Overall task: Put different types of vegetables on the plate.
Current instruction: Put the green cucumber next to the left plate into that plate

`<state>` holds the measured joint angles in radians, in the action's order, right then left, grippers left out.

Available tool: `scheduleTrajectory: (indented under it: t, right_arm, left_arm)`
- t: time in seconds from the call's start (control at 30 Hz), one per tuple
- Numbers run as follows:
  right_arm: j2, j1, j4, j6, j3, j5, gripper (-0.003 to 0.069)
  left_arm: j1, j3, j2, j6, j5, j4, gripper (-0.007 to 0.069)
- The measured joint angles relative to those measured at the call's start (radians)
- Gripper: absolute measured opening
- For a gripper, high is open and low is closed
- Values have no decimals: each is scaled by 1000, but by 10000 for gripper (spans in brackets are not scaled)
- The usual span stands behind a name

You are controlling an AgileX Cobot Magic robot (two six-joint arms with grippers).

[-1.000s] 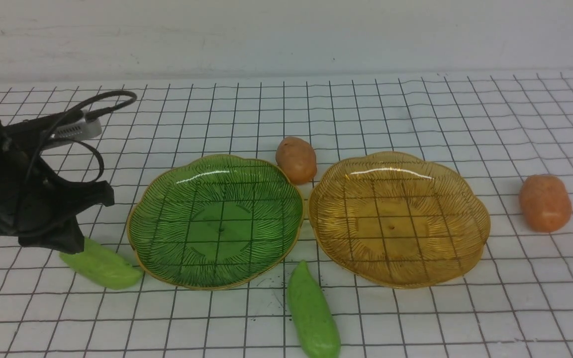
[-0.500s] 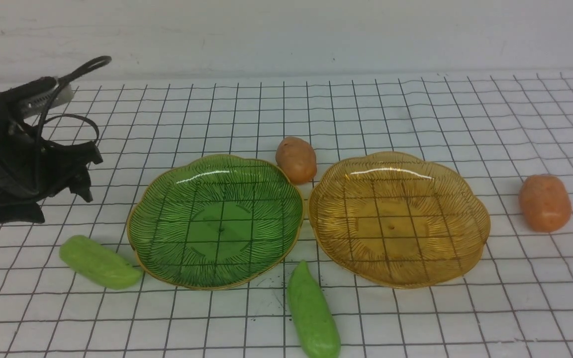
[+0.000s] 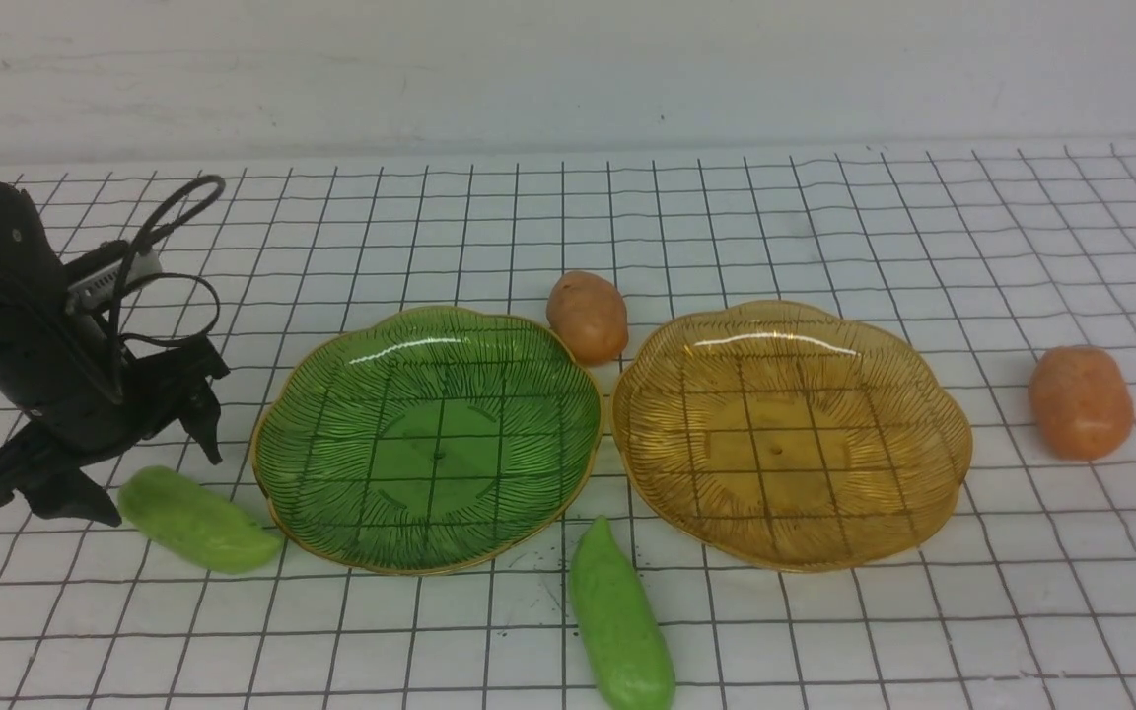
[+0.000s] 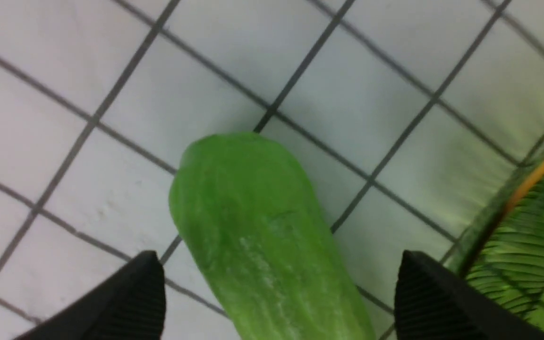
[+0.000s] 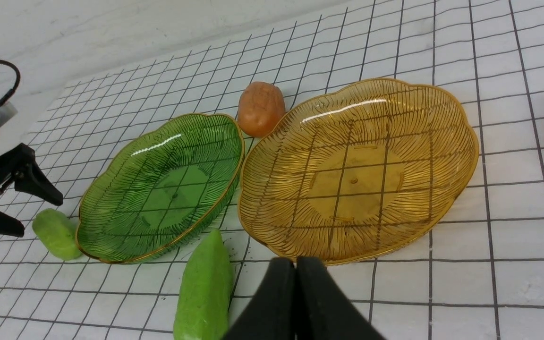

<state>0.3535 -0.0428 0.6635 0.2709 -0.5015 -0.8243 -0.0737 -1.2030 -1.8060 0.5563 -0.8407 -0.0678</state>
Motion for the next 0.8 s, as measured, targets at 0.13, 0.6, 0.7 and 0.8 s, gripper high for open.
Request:
scheduleTrajectory:
  t: [0.13, 0.6, 0.7, 0.8]
  right_arm:
    - [0, 0, 0, 13, 0, 0, -14]
    - [0, 0, 0, 33, 0, 1, -14]
    - [0, 0, 0, 33, 0, 1, -14]
    - [0, 0, 1, 33, 0, 2, -14]
  left_arm:
    - [-2, -1, -14, 1, -1, -1, 591]
    - [-2, -6, -81, -10, 8, 9, 570]
    - [-2, -6, -82, -11, 8, 30, 490]
    - [-2, -7, -82, -11, -16, 99, 374]
